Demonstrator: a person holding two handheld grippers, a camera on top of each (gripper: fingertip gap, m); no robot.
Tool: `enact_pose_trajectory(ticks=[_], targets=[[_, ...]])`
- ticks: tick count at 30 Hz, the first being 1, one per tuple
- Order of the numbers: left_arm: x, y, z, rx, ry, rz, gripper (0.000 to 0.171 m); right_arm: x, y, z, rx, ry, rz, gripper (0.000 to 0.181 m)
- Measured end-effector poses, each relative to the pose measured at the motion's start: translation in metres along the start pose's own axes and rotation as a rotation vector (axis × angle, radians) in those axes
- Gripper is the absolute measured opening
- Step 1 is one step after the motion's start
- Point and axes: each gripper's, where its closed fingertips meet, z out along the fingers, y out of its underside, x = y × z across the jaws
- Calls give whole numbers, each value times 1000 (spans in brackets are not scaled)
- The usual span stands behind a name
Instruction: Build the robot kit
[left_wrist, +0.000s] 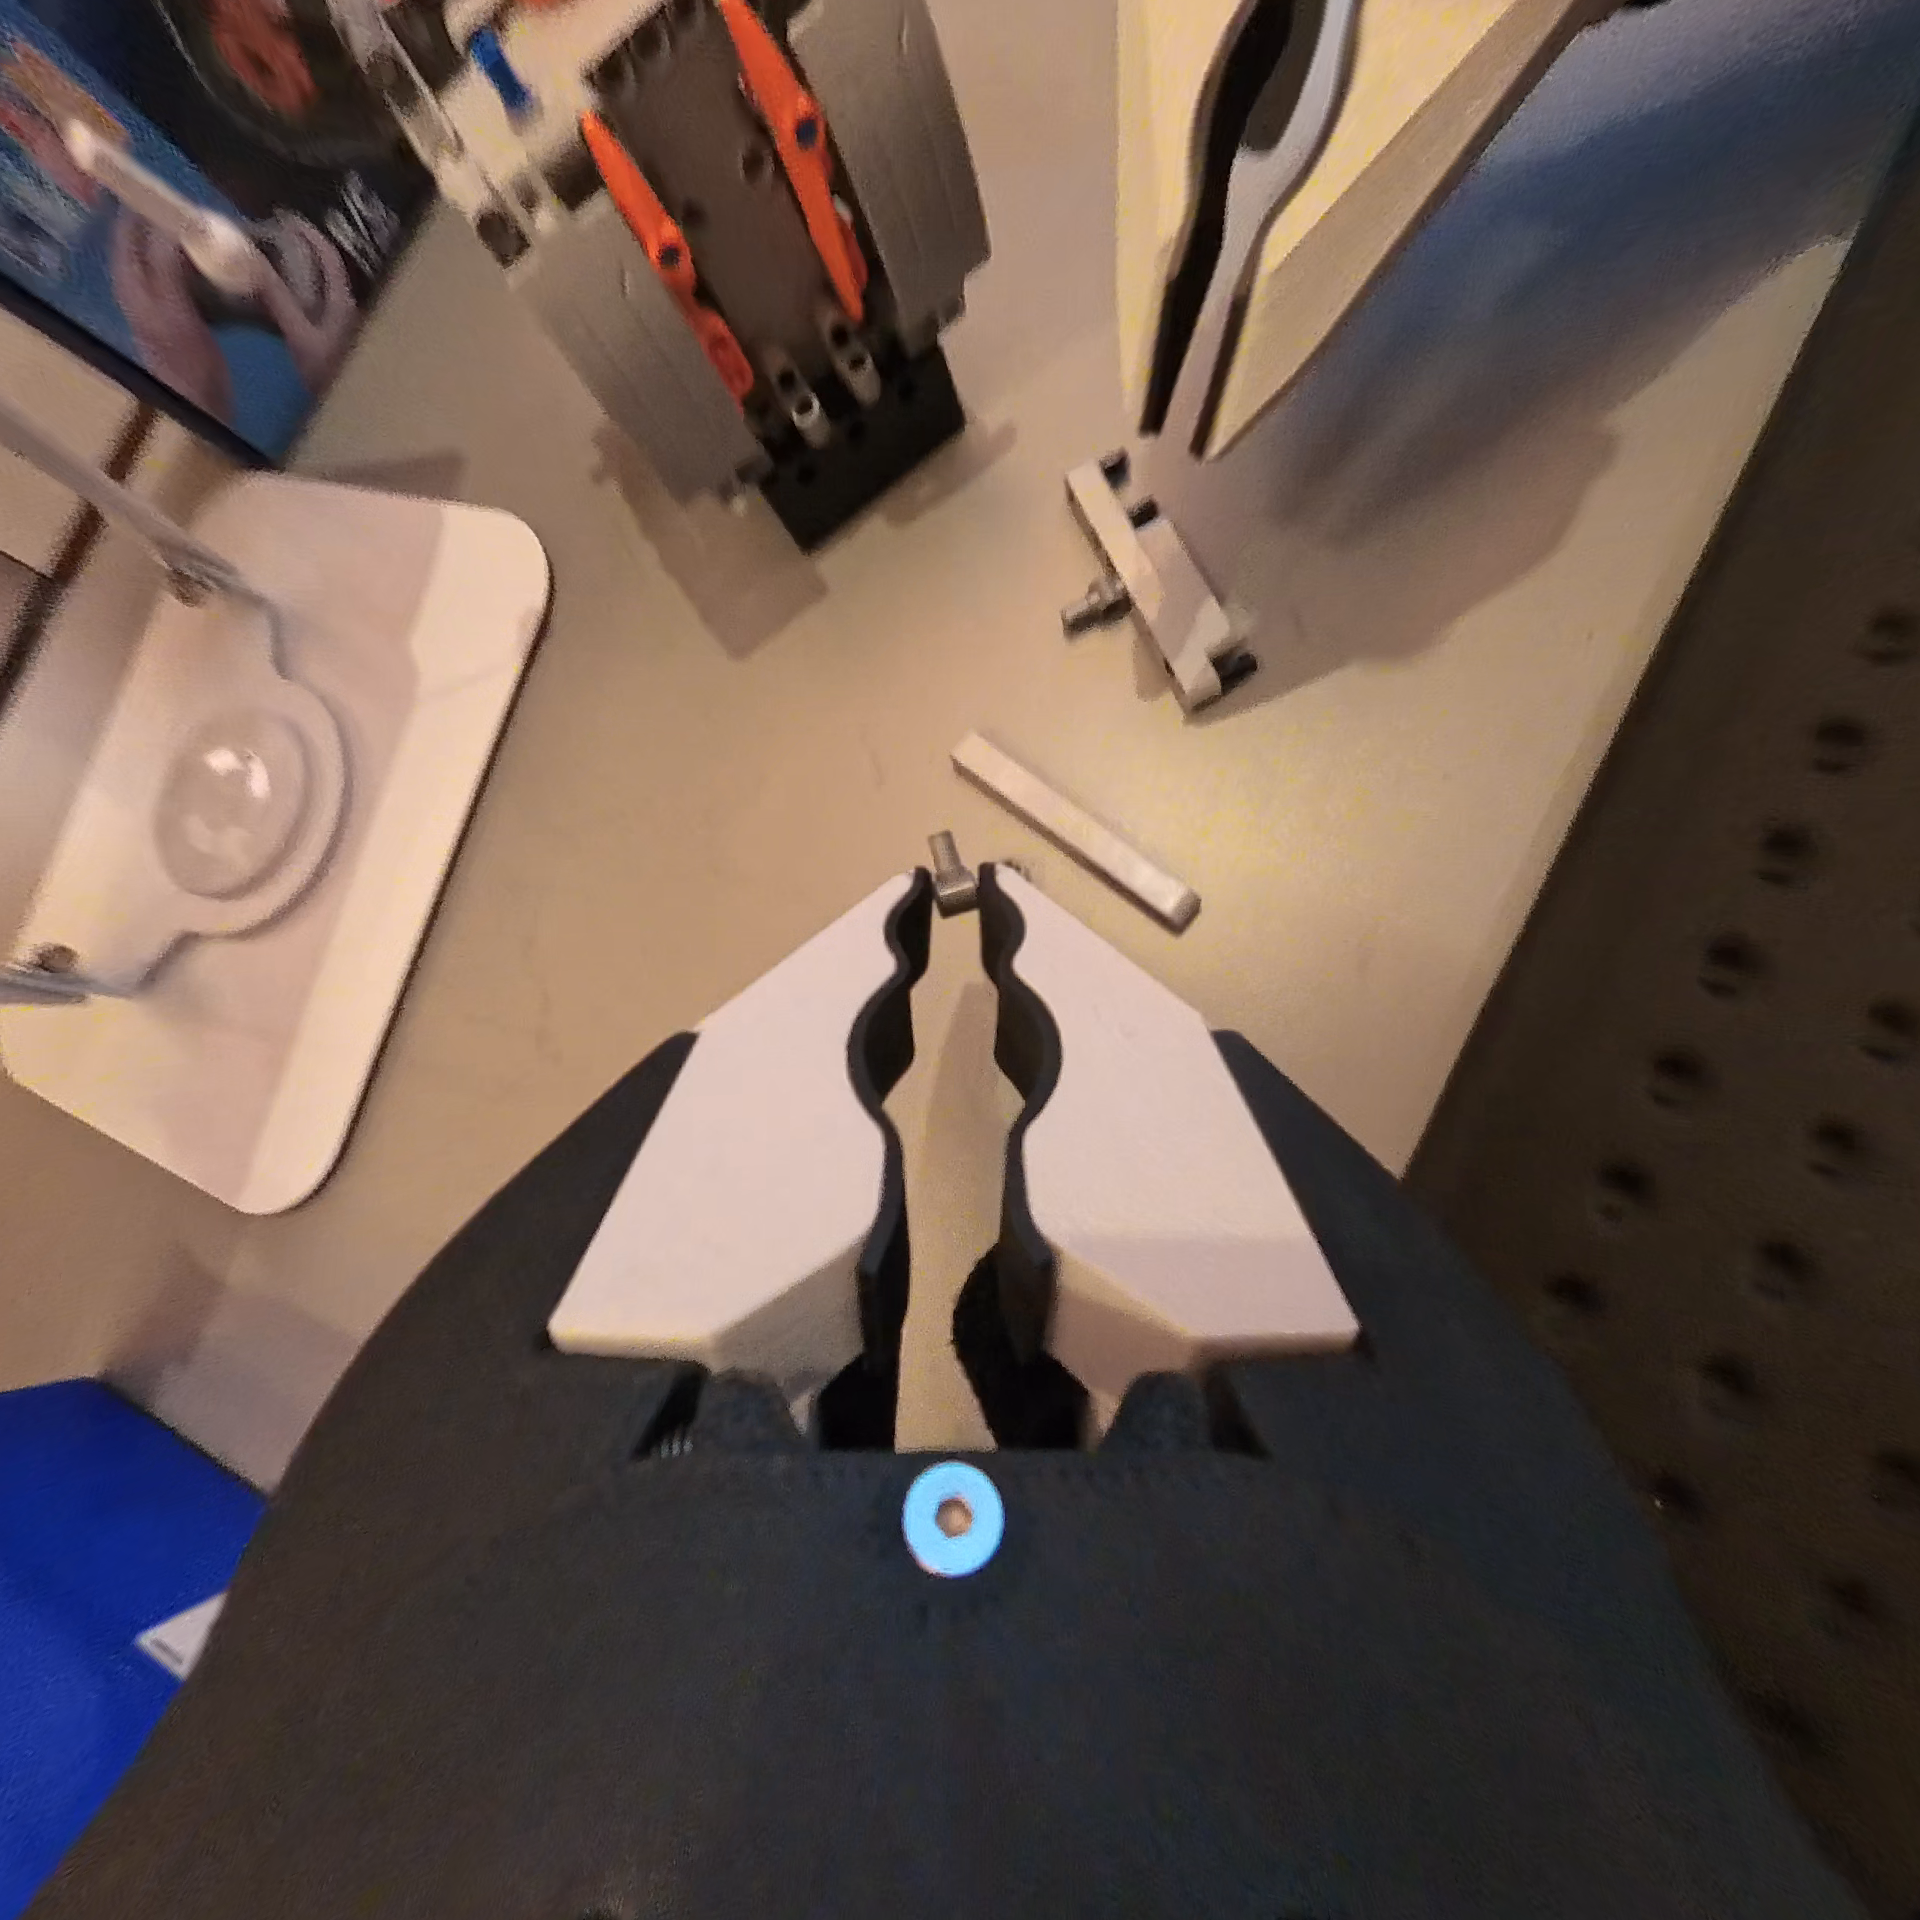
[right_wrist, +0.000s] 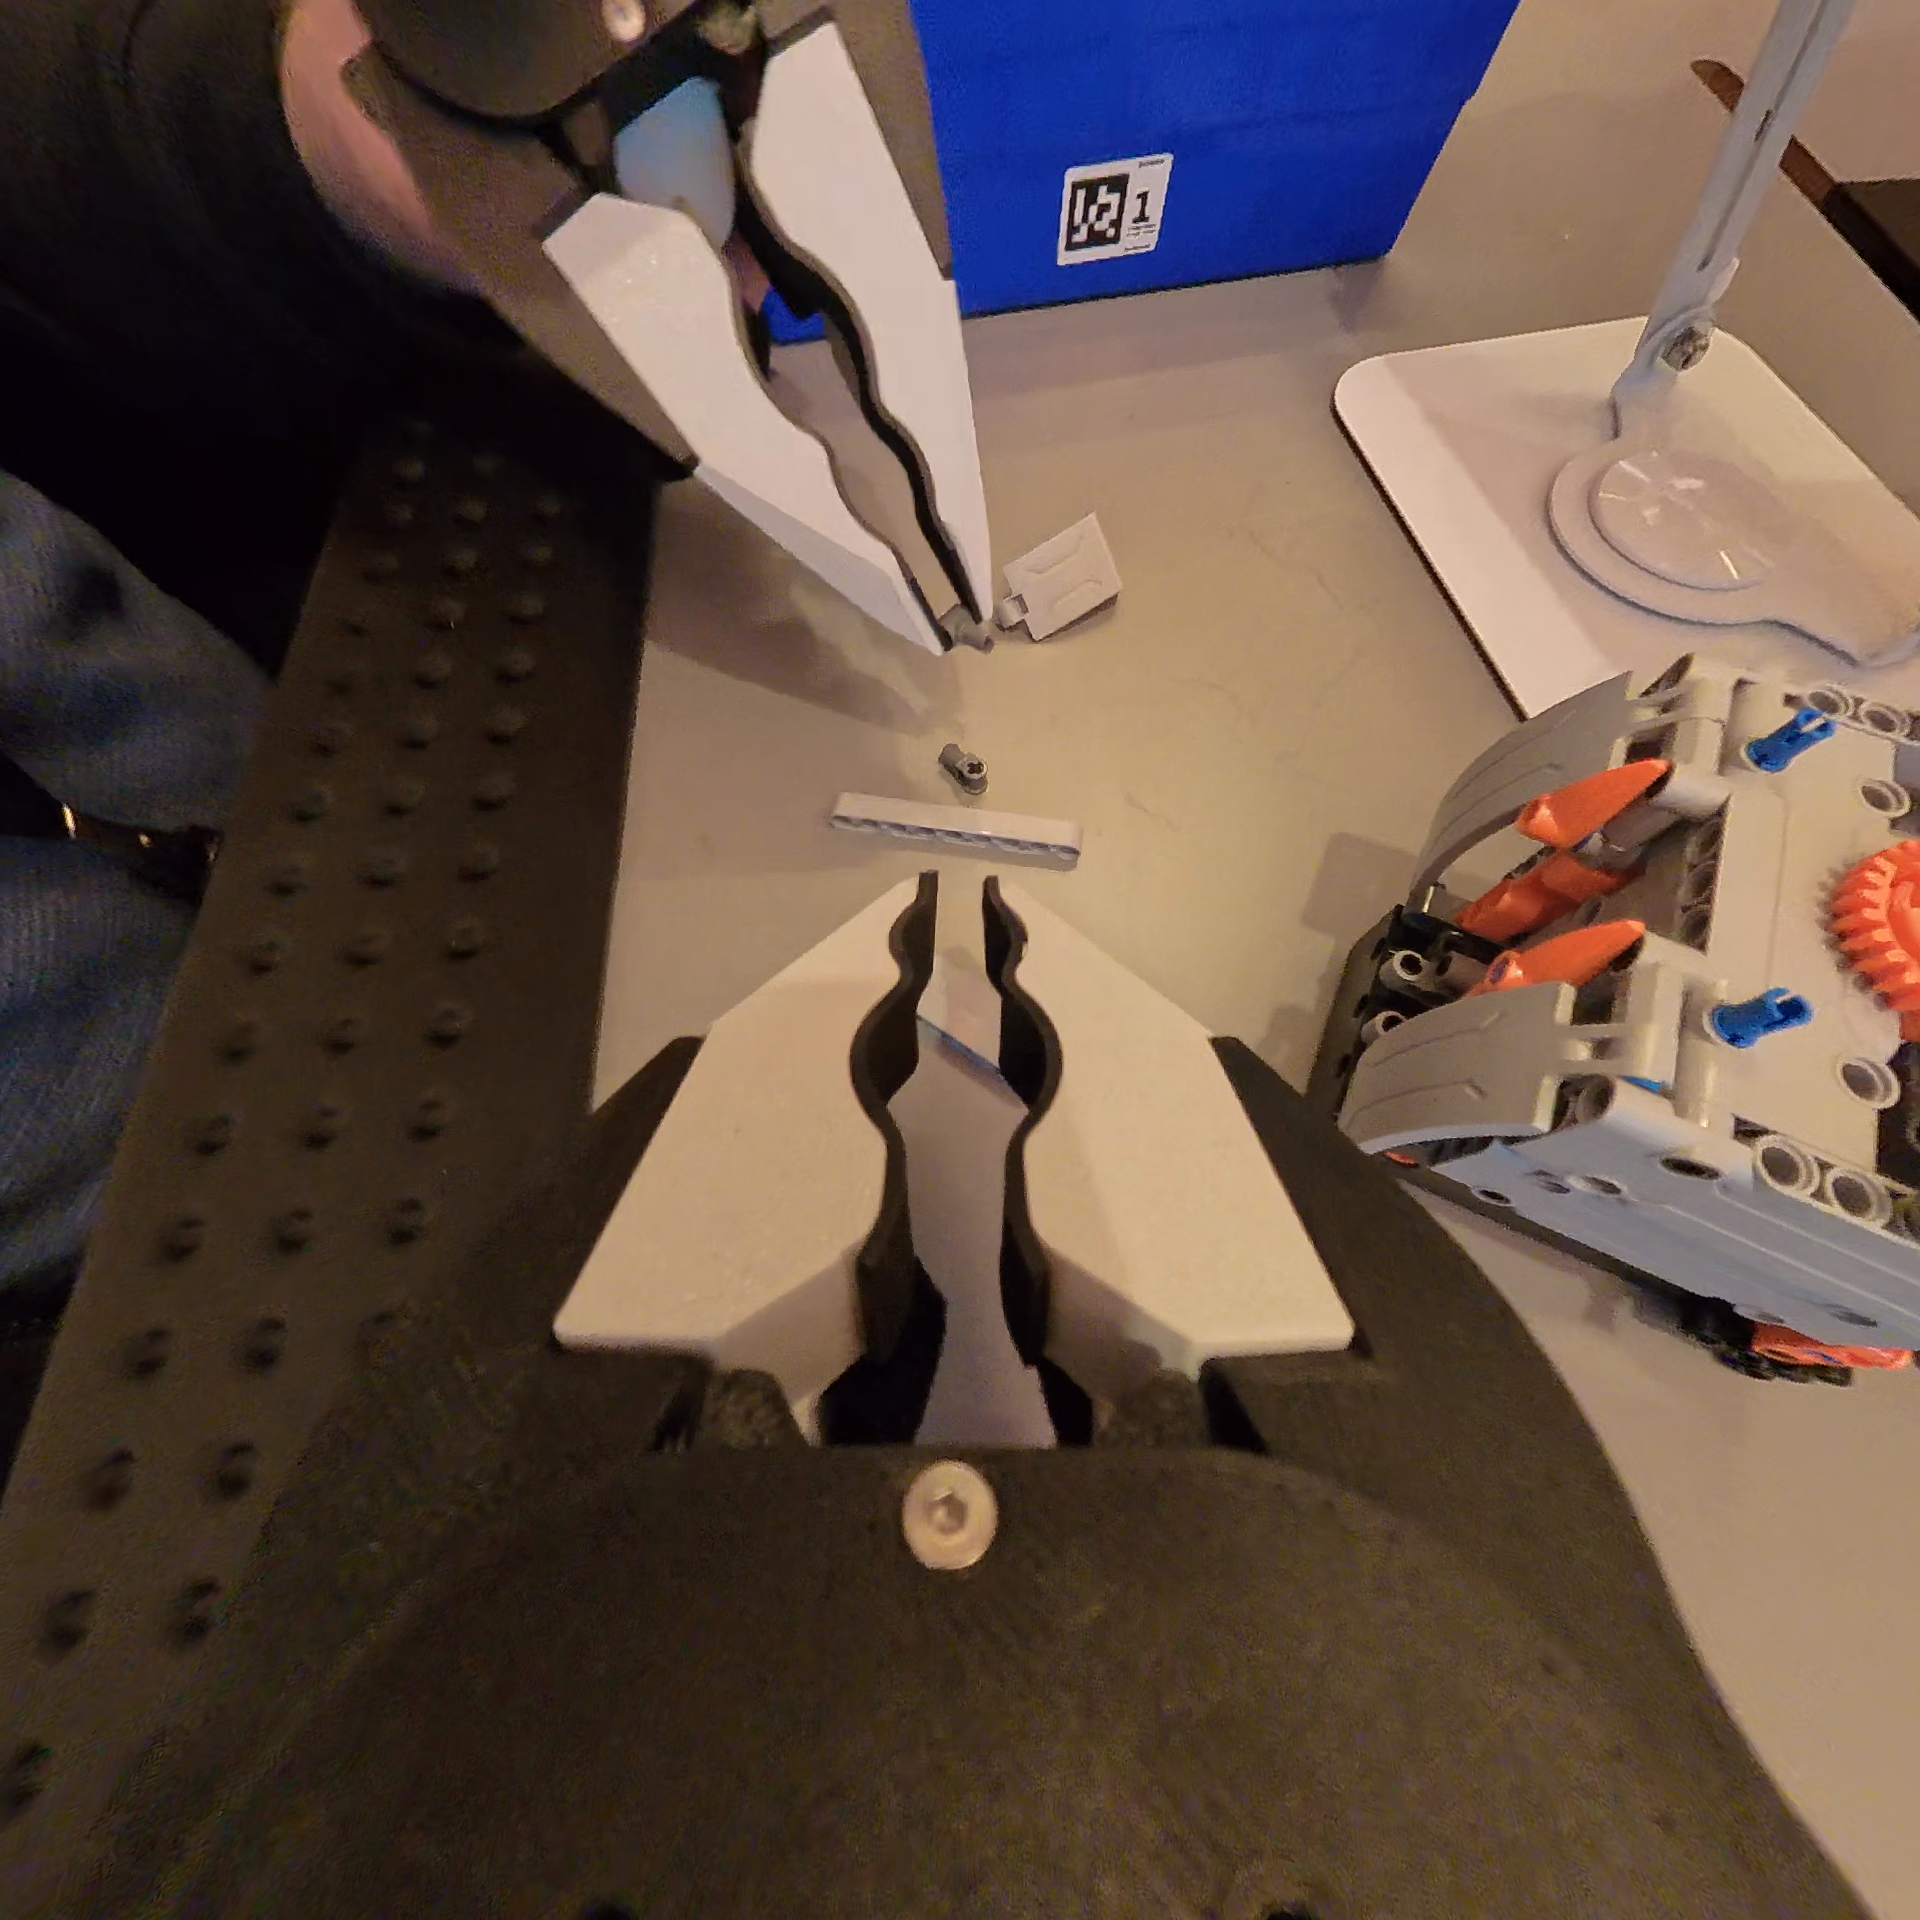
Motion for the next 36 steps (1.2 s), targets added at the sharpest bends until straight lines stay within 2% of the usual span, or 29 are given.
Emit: enact_pose_trajectory(ticks=[8, 13, 19, 28, 36], targets=[[6, -45, -5, 157, -102, 127, 6, -2, -22, -5, 150, -63, 230, 9], [10, -61, -6, 198, -161, 201, 6, 2, -26, -6, 211, -110, 348, 13], [14, -70, -2, 201, -193, 259, 6, 0, -30, -3, 252, -174, 423, 16], [20, -77, -2, 229, -194, 300, 6, 0, -37, -12, 338, -268, 517, 11], [24, -80, 1, 236, -196, 318, 6, 0, -35, -11, 328, -265, 510, 1]])
